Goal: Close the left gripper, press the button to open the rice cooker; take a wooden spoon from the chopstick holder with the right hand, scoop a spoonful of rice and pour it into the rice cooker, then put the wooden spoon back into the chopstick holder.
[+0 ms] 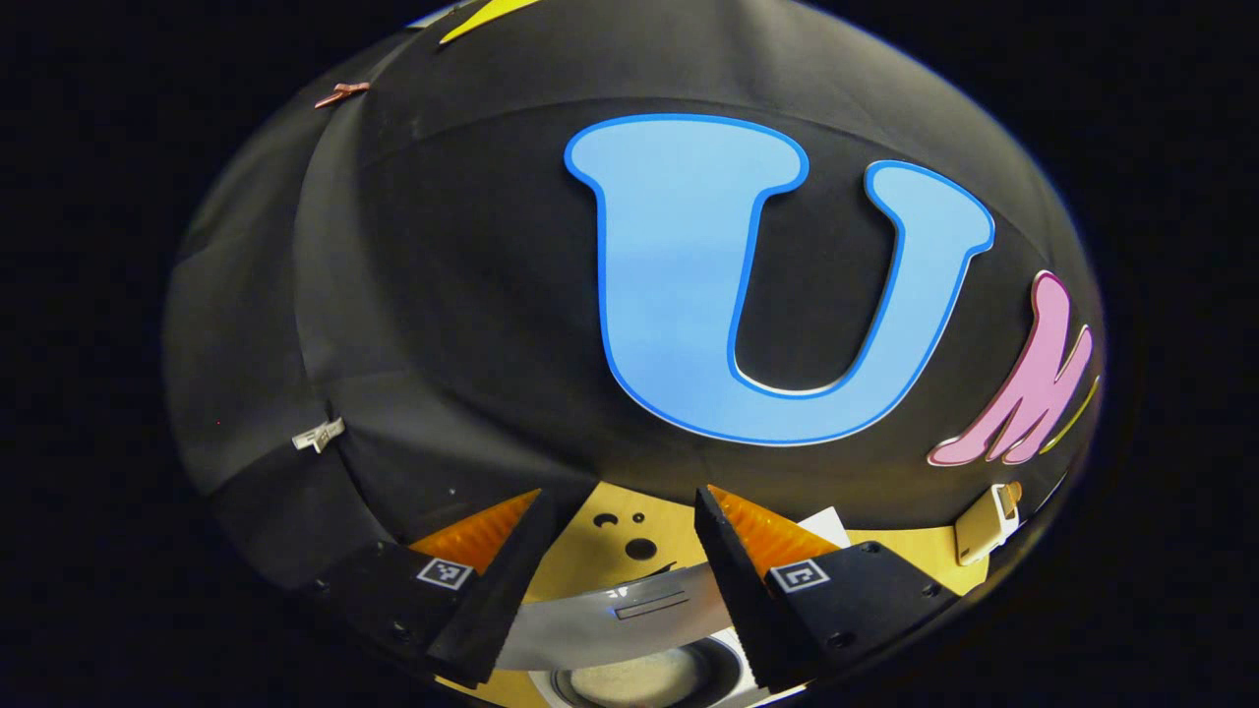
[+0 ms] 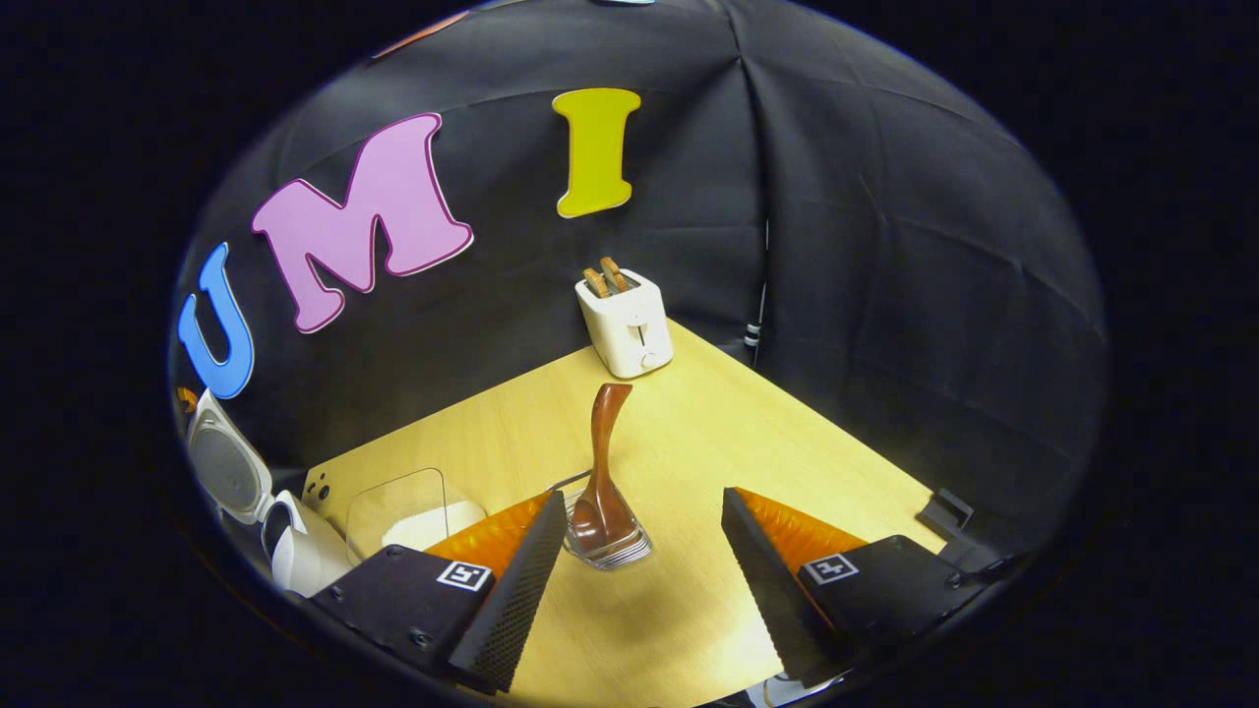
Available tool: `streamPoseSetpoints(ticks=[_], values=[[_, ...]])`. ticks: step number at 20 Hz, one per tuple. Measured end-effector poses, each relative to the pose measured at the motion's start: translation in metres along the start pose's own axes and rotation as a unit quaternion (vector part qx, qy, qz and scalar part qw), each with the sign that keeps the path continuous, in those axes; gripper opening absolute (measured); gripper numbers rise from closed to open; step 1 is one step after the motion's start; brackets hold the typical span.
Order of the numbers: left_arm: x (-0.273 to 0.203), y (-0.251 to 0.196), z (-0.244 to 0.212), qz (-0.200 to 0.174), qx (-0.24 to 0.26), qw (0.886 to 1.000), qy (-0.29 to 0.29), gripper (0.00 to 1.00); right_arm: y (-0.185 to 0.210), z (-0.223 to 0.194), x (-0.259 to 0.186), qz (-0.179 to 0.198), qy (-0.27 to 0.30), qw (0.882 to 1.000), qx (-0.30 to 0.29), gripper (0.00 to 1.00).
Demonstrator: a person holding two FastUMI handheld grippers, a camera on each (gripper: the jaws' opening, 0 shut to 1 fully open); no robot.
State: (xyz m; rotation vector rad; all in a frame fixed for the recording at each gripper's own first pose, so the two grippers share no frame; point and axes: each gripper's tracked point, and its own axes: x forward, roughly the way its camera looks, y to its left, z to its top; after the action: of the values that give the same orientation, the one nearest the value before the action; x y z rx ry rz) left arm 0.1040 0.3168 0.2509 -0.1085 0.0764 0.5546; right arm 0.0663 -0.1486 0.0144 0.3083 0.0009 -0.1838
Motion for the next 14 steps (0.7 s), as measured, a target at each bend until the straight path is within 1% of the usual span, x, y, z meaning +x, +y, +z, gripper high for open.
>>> streamPoseSetpoints(ticks=[4,7,8,10,13,14], values=[[-0.035,-0.018,-0.033,-0.01,-0.014,1.0,0.023,0.94,0.021,-0.01,0.011,0.032,0.022,0.999,-0.016,0.99],[-0.064,-0.035,-0.081,-0.023,-0.034,0.997,0.06,0.94,0.041,-0.012,0.024,0.069,0.034,0.997,-0.029,0.99],[-0.069,-0.041,-0.101,-0.023,-0.041,0.996,0.072,0.94,0.047,-0.014,0.028,0.082,0.038,0.995,-0.033,0.99],[-0.077,-0.047,-0.138,-0.011,-0.046,0.996,0.071,0.94,0.056,-0.02,0.032,0.106,0.05,0.992,-0.044,0.99],[-0.085,-0.053,-0.179,0.009,-0.017,0.999,0.051,0.92,0.056,-0.03,0.035,0.131,0.063,0.988,-0.059,0.99],[-0.086,-0.054,-0.19,0.015,-0.015,0.999,0.047,0.91,0.054,-0.036,0.035,0.136,0.069,0.986,-0.064,0.99]])
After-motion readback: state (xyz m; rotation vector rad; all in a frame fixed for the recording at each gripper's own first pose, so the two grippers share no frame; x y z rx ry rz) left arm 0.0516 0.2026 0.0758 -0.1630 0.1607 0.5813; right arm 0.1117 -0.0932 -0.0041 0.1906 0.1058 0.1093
